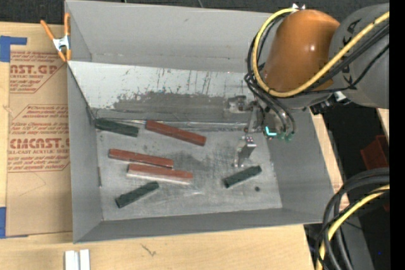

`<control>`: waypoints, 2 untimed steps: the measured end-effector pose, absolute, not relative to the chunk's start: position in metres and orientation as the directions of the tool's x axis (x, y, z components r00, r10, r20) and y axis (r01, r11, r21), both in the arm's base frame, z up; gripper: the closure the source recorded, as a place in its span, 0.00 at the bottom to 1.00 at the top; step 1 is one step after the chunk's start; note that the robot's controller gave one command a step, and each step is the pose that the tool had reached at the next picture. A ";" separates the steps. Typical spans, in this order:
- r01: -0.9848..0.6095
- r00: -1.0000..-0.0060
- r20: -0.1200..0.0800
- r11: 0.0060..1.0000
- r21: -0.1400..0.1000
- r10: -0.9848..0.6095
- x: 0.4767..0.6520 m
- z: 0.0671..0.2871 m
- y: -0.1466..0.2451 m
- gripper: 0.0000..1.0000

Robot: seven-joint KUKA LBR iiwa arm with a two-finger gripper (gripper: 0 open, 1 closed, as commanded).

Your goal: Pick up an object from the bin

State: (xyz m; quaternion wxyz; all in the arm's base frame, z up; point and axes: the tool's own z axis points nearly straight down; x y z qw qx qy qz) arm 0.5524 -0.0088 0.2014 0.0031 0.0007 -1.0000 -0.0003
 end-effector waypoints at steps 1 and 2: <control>-0.001 -1.000 -0.002 1.000 0.000 -0.001 0.554 0.206 -0.009 0.00; -0.110 -0.994 -0.004 0.994 0.000 -0.110 0.545 0.141 0.032 0.00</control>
Offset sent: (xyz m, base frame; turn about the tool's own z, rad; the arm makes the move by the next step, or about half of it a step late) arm -0.0180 0.0862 -0.1314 -0.2301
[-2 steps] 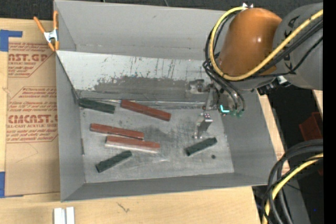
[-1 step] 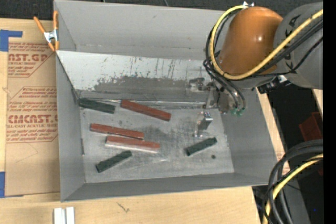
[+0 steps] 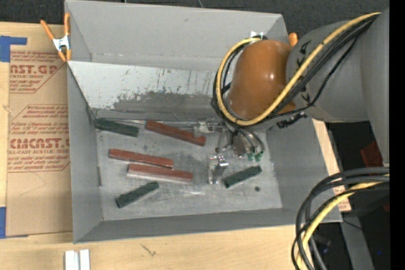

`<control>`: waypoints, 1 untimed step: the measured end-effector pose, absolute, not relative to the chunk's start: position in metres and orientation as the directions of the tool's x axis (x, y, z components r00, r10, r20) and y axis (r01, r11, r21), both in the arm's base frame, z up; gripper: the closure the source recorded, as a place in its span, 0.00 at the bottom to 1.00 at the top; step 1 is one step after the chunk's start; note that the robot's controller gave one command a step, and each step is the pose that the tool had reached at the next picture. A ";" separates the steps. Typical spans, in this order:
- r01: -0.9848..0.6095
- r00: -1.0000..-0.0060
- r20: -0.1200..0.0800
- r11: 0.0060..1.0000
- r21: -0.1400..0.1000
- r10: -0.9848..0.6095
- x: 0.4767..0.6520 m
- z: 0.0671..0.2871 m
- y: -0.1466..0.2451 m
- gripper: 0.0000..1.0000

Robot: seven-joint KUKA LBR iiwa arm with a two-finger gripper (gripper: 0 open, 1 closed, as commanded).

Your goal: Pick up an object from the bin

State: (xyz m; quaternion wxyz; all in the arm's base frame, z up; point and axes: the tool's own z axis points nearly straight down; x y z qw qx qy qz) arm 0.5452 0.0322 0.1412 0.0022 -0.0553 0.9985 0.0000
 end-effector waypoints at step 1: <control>0.058 -0.998 -0.001 0.998 0.001 0.058 0.544 0.122 0.074 0.00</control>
Offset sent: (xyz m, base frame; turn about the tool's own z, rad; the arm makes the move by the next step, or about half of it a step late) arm -0.0086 0.0383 -0.0082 -0.0339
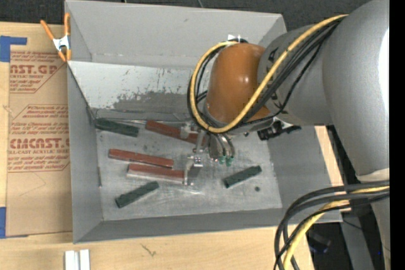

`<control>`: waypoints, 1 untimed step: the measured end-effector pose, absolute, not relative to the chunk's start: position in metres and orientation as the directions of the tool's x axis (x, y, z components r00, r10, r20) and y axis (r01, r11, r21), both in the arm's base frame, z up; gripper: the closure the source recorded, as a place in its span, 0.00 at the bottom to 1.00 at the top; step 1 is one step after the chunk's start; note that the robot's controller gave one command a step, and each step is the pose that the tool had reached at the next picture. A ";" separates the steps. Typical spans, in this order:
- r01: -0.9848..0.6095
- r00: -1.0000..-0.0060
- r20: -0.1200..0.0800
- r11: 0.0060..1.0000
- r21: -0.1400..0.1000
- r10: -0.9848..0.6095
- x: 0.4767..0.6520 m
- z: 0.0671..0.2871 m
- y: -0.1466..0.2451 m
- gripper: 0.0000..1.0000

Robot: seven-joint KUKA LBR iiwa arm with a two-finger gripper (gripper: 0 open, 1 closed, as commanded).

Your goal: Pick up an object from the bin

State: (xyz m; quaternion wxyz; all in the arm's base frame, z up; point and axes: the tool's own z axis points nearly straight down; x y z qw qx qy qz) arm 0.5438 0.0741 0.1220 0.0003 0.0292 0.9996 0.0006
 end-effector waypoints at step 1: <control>-0.028 -1.000 -0.001 1.000 0.000 -0.028 0.540 0.127 0.083 0.00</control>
Offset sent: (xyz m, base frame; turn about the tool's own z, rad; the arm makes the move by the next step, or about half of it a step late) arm -0.0229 0.0401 -0.0520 0.0344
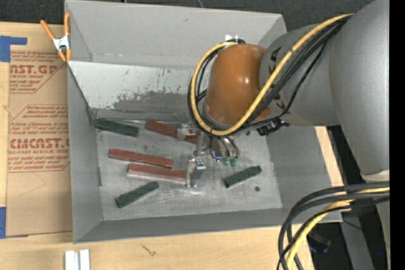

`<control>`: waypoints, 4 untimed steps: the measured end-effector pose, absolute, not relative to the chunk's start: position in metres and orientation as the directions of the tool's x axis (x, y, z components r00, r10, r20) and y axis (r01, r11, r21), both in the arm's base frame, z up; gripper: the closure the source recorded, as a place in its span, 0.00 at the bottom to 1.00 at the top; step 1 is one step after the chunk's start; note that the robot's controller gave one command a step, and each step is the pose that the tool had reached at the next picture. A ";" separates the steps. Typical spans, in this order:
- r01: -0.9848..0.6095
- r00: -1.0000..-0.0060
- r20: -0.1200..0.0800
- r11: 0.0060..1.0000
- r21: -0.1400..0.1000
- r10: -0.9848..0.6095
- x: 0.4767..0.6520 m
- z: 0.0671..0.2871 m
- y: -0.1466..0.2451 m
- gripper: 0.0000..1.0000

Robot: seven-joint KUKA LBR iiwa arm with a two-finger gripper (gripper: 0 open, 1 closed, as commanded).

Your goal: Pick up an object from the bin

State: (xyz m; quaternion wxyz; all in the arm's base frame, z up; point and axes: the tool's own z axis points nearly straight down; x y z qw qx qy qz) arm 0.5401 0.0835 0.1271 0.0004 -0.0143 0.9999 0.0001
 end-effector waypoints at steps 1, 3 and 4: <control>0.093 -0.996 -0.001 0.996 0.002 0.093 0.523 0.072 0.113 0.00; 0.079 -0.997 0.007 0.997 0.000 0.079 0.524 0.073 0.128 1.00; 0.079 -0.997 0.006 0.997 0.000 0.079 0.523 0.084 0.127 1.00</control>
Offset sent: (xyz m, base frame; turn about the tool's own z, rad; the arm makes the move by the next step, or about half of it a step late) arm -0.0157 0.0426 -0.0571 0.1098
